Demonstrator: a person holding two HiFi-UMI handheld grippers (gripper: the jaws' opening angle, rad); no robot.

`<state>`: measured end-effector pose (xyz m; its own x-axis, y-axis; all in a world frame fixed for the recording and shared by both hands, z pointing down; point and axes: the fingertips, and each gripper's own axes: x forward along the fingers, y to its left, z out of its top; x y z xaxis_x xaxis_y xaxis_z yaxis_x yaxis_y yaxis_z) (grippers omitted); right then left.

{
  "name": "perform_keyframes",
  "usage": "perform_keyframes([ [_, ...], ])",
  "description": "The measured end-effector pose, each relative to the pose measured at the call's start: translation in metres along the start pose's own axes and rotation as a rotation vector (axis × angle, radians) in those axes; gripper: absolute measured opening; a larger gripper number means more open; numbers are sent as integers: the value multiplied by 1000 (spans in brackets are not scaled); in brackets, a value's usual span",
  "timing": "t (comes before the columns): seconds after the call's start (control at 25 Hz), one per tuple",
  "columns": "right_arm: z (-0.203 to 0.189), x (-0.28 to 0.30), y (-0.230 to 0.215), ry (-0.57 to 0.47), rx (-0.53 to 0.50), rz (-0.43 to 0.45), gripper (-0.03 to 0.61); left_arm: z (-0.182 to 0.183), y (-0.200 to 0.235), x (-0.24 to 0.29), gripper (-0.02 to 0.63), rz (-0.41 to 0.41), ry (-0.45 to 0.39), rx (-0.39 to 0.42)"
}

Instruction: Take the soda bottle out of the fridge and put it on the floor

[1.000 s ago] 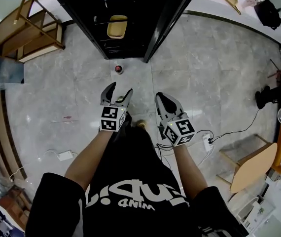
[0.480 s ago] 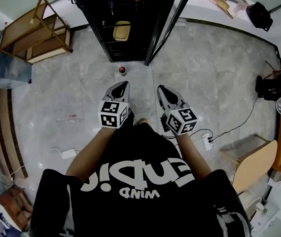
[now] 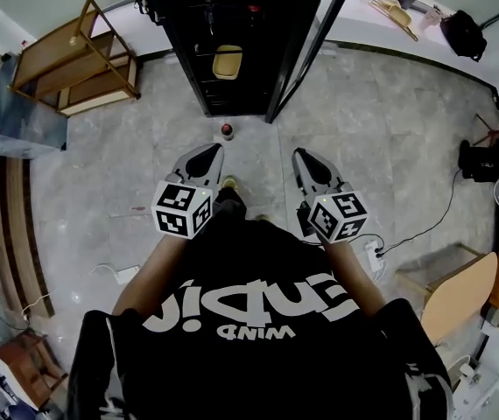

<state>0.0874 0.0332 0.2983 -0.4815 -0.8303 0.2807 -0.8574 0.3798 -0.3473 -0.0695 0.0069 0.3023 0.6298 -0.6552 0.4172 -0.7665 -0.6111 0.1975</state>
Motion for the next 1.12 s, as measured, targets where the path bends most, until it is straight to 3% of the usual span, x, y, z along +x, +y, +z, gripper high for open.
perform_keyframes([
  [0.16,10,-9,9,-4,-52,11,25,10,-1,-21,8,-15,-32,-6],
  [0.36,14,-18,2,-68,-143,-32,25,14,-1,-33,8,-6,-120,80],
  [0.68,13,-18,-16,-159,-176,-118,25,11,19,-37,8,90,-250,44],
  [1.12,-5,-9,-27,-128,-165,-125,25,-5,35,-22,8,122,-257,30],
])
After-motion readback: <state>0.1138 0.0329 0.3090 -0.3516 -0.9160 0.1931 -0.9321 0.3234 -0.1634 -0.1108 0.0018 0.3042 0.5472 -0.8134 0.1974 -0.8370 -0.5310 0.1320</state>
